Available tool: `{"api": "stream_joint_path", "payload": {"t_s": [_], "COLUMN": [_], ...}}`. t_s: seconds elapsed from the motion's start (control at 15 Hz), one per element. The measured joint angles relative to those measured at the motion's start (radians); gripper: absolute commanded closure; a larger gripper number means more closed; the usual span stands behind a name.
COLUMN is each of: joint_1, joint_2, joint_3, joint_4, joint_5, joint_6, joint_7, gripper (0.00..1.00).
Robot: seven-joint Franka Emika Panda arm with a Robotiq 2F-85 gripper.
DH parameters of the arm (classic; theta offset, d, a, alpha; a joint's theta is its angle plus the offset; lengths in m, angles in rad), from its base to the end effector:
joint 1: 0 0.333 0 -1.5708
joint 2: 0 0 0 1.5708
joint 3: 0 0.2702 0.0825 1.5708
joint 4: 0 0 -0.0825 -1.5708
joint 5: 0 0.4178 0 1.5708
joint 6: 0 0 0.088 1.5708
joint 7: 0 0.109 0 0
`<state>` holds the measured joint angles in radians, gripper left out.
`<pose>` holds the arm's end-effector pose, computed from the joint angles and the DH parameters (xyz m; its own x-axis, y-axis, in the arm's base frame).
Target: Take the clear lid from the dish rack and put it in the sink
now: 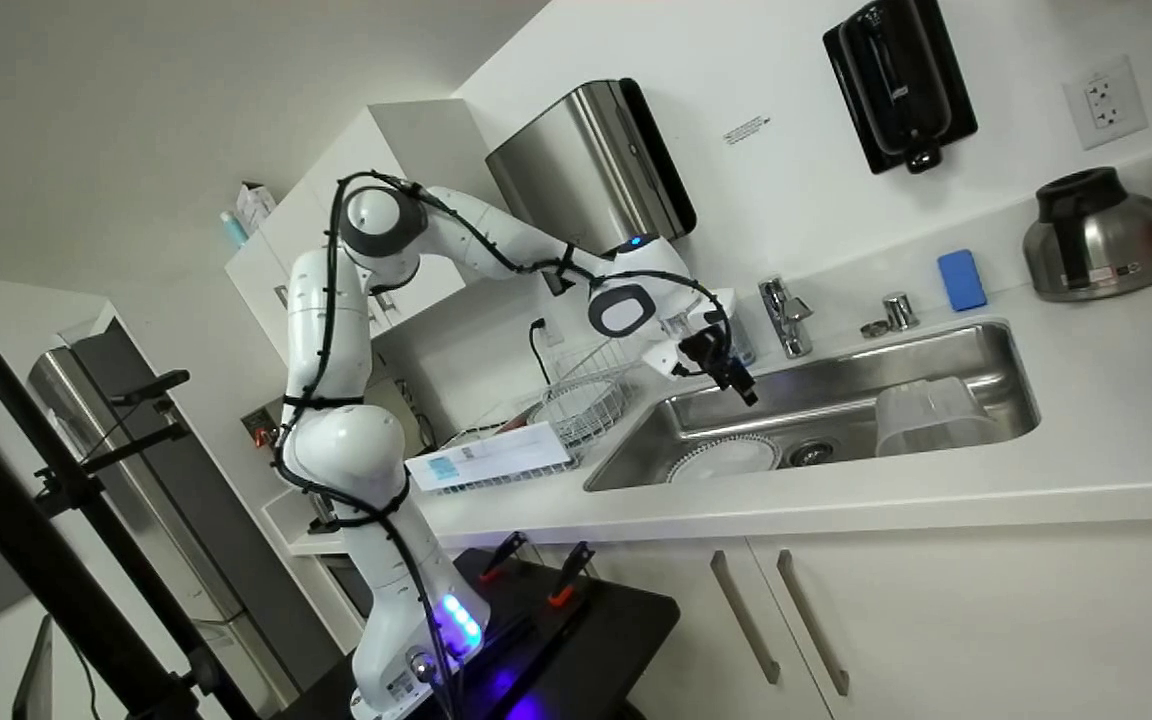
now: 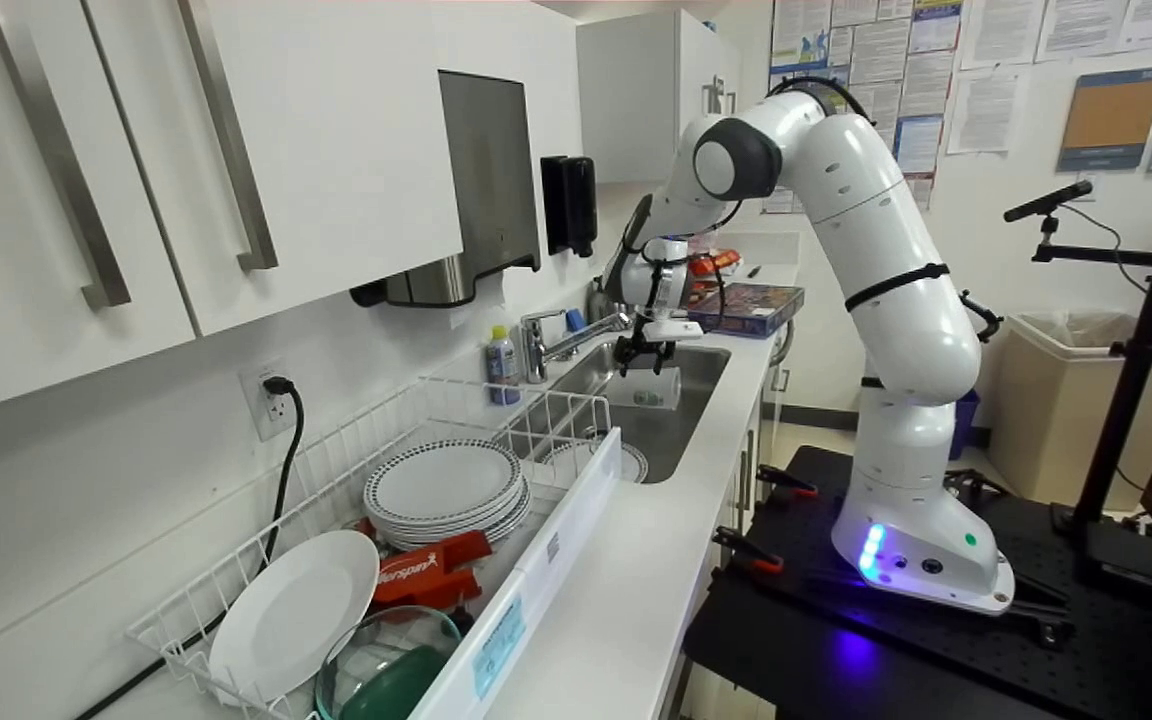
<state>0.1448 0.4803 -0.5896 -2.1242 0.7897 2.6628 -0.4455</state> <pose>0.5152 -0.2834 0.1624 0.7973 -0.5623 0.2193 -0.5474 -0.8268 -0.1297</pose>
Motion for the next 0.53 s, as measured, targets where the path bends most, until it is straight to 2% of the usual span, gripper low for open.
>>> {"api": "stream_joint_path", "payload": {"t_s": [0.27,0.53], "joint_1": [-0.126,-0.233], "joint_2": [-0.197,-0.343], "joint_3": [0.127,0.245], "joint_4": [-0.062,-0.110], "joint_5": [-0.305,-0.426], "joint_6": [-0.007,-0.053], "joint_7": [0.212,0.312], "gripper": [0.00,0.00]}}
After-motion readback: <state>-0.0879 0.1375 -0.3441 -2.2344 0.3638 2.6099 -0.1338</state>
